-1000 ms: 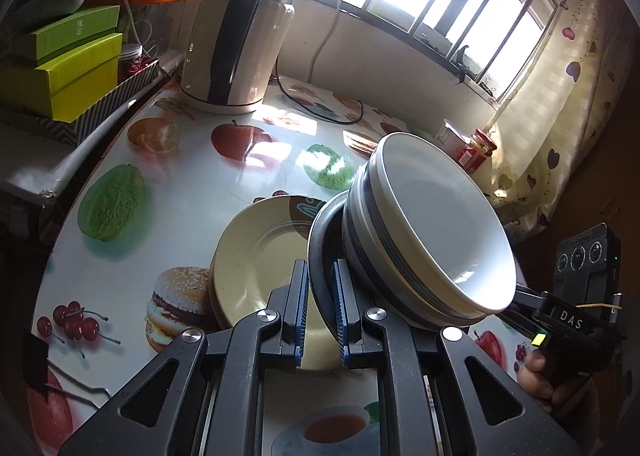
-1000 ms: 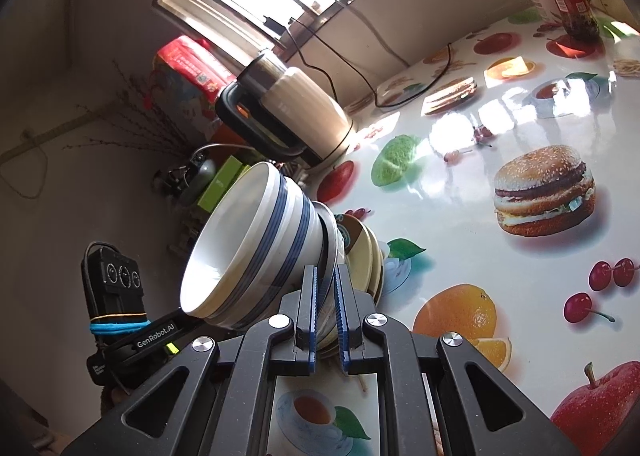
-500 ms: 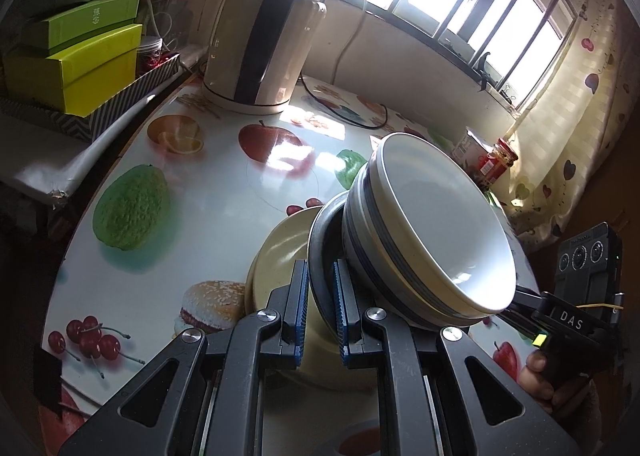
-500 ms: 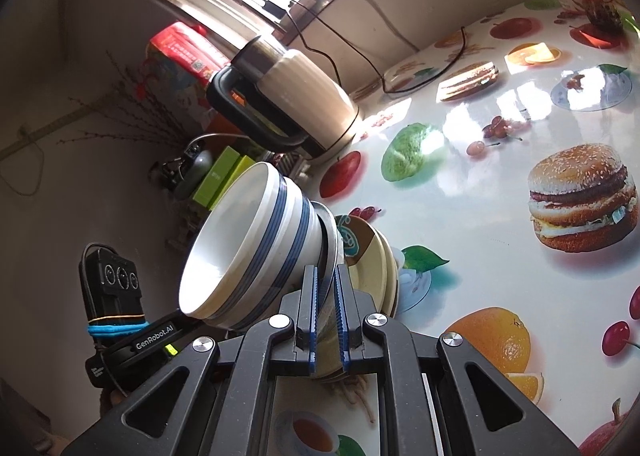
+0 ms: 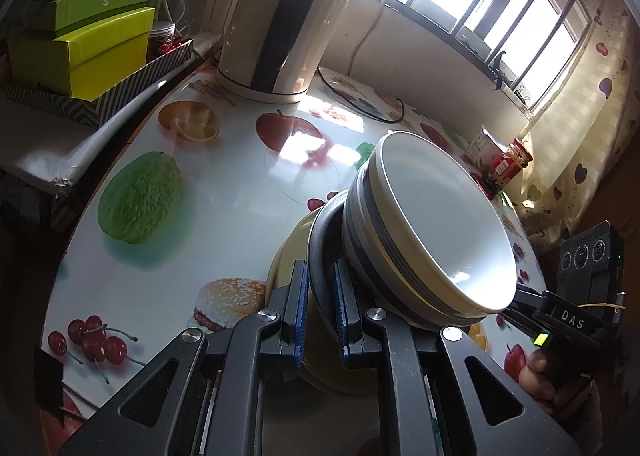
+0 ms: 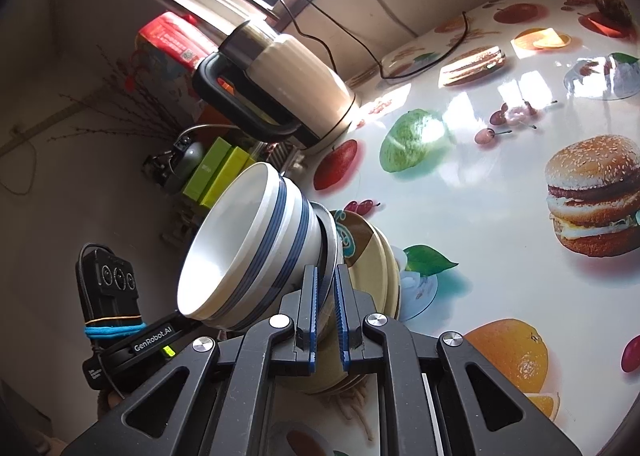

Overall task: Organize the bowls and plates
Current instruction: 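Carry the bowl stack with both tools over the cream plate stack, then lower the bowl stack onto the cream plates and open both tools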

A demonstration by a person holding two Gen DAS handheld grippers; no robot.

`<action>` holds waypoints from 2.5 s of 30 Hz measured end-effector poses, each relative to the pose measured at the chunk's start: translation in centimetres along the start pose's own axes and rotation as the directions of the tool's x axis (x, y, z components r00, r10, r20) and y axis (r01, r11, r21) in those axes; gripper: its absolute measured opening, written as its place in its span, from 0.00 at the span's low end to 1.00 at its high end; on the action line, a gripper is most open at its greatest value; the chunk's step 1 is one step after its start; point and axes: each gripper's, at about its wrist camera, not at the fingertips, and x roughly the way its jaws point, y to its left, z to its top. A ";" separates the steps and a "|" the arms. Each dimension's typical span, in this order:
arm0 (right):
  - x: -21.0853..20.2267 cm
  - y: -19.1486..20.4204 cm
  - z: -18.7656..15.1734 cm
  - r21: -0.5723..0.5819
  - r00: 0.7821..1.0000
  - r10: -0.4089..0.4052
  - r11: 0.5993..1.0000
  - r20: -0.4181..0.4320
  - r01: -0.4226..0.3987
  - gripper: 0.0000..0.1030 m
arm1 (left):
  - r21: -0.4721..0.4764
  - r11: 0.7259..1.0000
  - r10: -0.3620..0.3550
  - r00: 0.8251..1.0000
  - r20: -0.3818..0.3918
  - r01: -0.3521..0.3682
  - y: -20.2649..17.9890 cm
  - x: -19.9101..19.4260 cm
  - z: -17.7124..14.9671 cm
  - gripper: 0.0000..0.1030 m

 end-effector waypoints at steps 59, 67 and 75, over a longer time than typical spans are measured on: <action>-4.9 4.9 -3.5 -0.175 0.984 -0.155 0.970 0.090 0.169 0.48 | 0.106 0.980 0.164 0.984 0.076 -0.171 -3.2 -5.8 -4.9 0.41; -5.6 5.9 -5.9 -0.233 0.971 -0.220 0.944 0.090 0.235 0.53 | 0.148 0.962 0.216 0.972 0.095 -0.228 -4.7 -6.2 -7.5 0.41; -5.6 6.5 -8.1 -0.282 0.944 -0.314 0.901 0.101 0.330 0.58 | 0.167 0.957 0.227 0.971 0.075 -0.237 -5.3 -5.7 -10.0 0.41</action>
